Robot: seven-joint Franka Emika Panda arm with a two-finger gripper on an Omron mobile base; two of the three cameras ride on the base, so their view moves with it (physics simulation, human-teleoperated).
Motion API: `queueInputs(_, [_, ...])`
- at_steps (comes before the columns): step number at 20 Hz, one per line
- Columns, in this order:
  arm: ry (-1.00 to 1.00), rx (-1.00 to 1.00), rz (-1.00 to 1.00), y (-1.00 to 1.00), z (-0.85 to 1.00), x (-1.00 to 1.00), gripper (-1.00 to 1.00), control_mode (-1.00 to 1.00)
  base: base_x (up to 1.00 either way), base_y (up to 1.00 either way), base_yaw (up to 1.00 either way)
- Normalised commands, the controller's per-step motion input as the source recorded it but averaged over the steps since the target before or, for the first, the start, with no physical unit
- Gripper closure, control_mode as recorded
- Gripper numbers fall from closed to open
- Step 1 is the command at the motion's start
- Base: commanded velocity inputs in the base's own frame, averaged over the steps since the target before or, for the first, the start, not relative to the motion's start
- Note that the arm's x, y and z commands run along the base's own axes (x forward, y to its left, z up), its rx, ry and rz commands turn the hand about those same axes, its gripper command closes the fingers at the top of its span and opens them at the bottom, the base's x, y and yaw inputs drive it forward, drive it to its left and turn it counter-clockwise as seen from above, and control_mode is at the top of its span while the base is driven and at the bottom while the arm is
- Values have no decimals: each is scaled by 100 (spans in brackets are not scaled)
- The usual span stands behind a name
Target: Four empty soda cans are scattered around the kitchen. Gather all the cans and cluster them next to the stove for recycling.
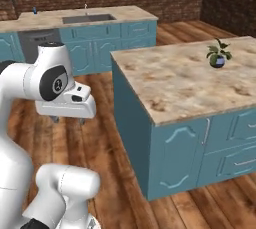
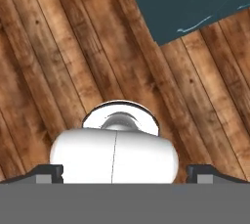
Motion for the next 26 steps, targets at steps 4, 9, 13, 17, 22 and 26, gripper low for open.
queueInputs(4, [0,0,0,0,0,0,-100,100,30,-100,19])
queueInputs(9, [0,0,0,0,0,0,-100,100,28,-100,13])
queueInputs(13, [0,0,0,0,0,0,-100,100,29,-100,13])
queueInputs(17, [0,0,0,0,0,0,-100,100,23,-100,13])
queueInputs(22, [0,0,0,0,0,0,-100,100,10,-100,13])
queueInputs(26, [0,0,0,0,0,0,-100,100,12,-100,12])
